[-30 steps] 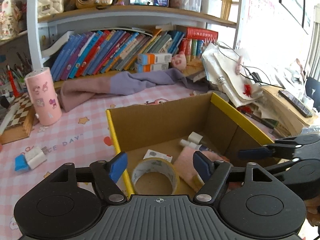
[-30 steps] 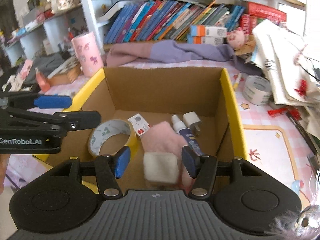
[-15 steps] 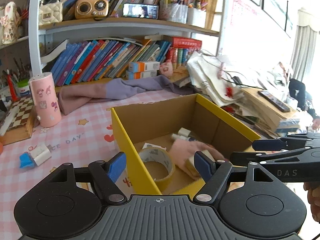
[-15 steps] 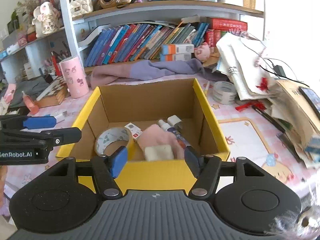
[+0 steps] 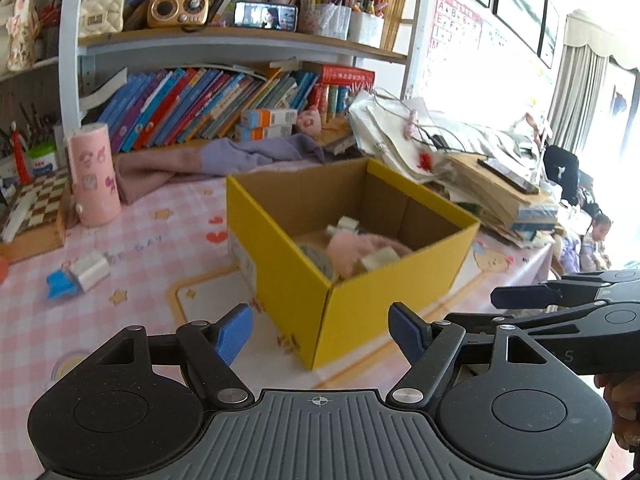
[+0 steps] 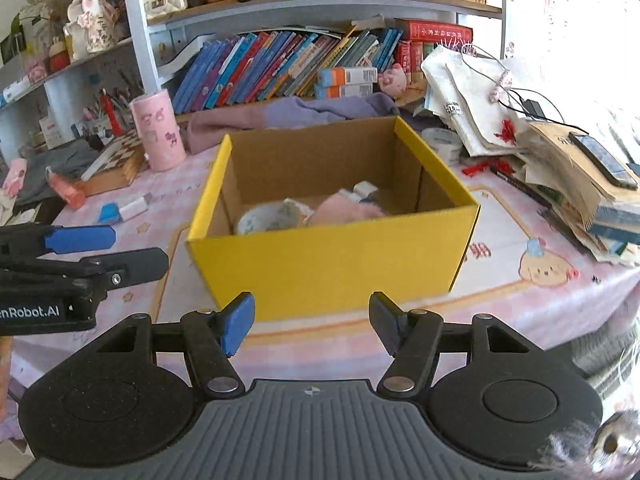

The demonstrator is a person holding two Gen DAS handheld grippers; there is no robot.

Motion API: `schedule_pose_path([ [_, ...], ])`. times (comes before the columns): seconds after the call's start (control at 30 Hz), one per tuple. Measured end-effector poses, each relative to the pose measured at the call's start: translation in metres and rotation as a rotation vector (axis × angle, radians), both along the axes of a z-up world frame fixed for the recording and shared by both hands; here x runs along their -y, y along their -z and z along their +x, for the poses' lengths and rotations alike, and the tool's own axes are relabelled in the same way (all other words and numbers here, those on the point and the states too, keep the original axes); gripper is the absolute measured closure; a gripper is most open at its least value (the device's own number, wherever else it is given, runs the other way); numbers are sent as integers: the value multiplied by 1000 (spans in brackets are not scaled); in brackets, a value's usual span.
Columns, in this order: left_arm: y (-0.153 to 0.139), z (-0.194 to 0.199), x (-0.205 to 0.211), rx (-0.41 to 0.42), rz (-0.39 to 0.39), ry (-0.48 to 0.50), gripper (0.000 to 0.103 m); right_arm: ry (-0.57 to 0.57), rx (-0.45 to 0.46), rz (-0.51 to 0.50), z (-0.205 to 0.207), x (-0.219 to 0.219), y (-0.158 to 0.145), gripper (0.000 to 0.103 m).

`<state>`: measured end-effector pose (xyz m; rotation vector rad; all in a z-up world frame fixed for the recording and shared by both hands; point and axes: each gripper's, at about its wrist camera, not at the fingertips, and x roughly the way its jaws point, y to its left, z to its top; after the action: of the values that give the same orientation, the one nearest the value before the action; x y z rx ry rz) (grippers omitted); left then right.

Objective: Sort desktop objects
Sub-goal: 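Withdraw both open tools from the yellow box back over the table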

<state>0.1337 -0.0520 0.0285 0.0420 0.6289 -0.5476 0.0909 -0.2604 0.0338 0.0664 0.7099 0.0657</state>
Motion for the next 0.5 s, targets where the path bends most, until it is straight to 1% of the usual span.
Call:
schedule_pose_path([
  [0.23,7,-17,-30,-26,-8,-7,26,4,-22,-5,-22,-30,6,42],
  [0.5,11,-31,-61,-38,-3,-30,26,-19,-32,-4,-35,-62,10,42],
])
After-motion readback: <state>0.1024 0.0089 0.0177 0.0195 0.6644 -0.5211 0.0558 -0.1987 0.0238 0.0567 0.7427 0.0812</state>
